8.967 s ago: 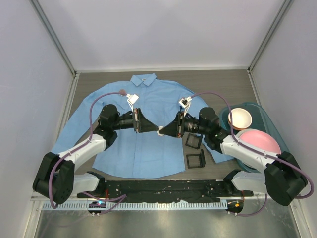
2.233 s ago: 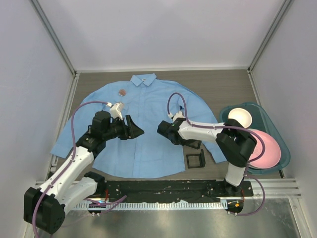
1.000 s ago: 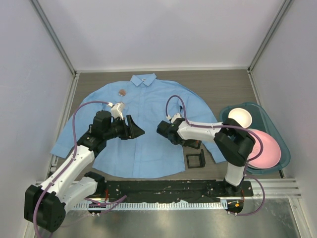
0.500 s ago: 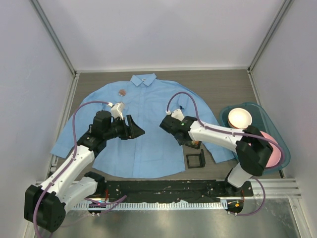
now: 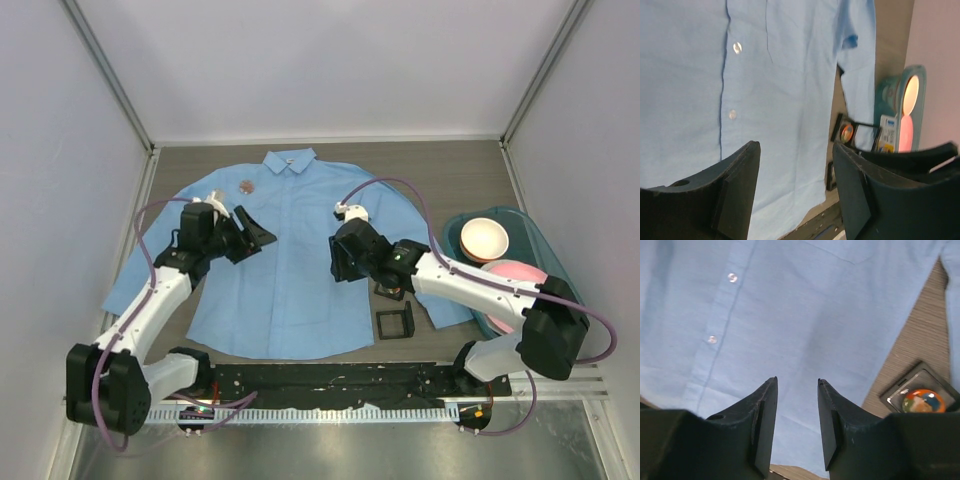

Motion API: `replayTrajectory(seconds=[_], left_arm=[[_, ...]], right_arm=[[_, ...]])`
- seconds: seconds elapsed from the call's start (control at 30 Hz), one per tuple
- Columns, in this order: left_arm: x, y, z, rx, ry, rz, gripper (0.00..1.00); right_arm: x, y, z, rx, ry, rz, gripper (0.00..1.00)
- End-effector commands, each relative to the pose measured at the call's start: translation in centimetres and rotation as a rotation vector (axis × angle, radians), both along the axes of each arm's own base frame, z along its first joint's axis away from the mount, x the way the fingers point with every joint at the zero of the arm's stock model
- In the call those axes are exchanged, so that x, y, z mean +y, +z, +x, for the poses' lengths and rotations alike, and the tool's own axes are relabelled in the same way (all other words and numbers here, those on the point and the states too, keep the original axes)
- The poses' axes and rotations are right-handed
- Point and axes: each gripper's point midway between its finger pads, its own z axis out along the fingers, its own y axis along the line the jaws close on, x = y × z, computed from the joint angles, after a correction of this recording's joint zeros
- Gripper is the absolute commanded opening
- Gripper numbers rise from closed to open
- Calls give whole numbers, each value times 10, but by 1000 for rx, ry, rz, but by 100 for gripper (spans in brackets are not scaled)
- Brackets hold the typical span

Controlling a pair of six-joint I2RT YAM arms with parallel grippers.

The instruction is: Remove the brooch from the garment

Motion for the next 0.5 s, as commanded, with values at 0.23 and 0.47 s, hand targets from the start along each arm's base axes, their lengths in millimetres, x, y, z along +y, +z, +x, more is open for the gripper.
replayTrajectory(seconds=[0.23,0.47], left_arm=[[62,18,131,-21,269,47,61],[98,-10,191,19,302,12,50]], right_arm=[[43,65,63,-122,-40,471,45],[95,75,132,-166,-31,624,46]])
